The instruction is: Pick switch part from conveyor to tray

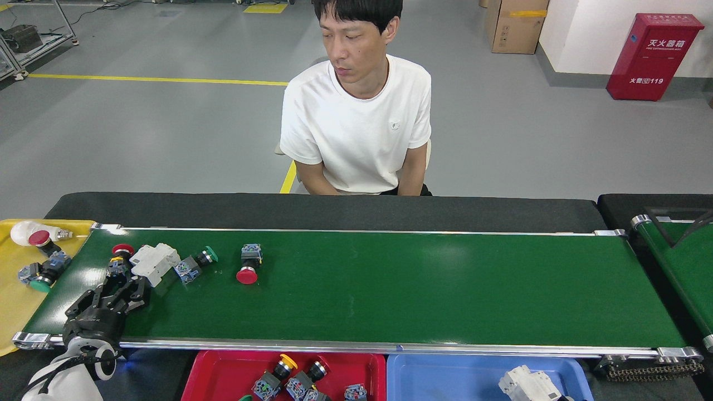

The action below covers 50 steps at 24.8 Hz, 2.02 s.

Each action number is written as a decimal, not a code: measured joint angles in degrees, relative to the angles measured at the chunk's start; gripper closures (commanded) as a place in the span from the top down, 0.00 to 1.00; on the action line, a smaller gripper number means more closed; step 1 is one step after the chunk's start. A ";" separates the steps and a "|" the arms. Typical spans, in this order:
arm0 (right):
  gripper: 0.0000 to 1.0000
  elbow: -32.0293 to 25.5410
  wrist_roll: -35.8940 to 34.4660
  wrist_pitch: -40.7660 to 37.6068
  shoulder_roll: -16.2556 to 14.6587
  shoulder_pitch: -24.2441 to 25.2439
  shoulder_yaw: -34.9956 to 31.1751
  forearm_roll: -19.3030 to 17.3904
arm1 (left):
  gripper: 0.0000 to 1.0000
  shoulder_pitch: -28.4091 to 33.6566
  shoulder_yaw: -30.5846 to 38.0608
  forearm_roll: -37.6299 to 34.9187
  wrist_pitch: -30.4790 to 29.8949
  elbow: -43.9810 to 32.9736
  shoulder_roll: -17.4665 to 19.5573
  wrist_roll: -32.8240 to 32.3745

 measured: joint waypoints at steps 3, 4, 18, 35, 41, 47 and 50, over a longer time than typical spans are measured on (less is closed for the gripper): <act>1.00 -0.50 1.42 0.00 0.01 0.00 -1.15 -2.76 | 0.03 3.73 0.01 0.92 -4.49 -7.25 -0.50 -0.28; 1.00 -0.79 1.81 0.00 0.13 0.00 -1.53 -3.16 | 0.03 5.86 0.07 1.67 -6.10 -10.31 -0.55 -0.43; 0.98 -5.16 2.70 0.00 14.16 -7.57 -18.66 -9.56 | 0.43 43.80 -6.55 -3.01 -18.23 -56.72 -0.54 -1.38; 0.97 -5.23 5.91 16.85 12.32 -17.75 -11.17 10.17 | 1.00 39.58 7.57 -3.63 -13.87 -54.26 -17.13 -6.89; 0.97 -5.23 5.91 19.77 12.32 -18.26 -10.91 15.42 | 1.00 32.23 9.53 -3.99 -7.86 -48.31 -15.52 -8.67; 0.97 -5.55 5.21 20.70 12.32 -18.14 -7.17 15.75 | 1.00 18.74 6.99 -7.10 -1.60 -32.20 -11.33 -8.51; 0.97 -5.68 0.71 20.84 12.06 -16.80 -6.26 15.68 | 1.00 11.63 5.37 -7.96 0.86 -22.29 -9.26 -6.34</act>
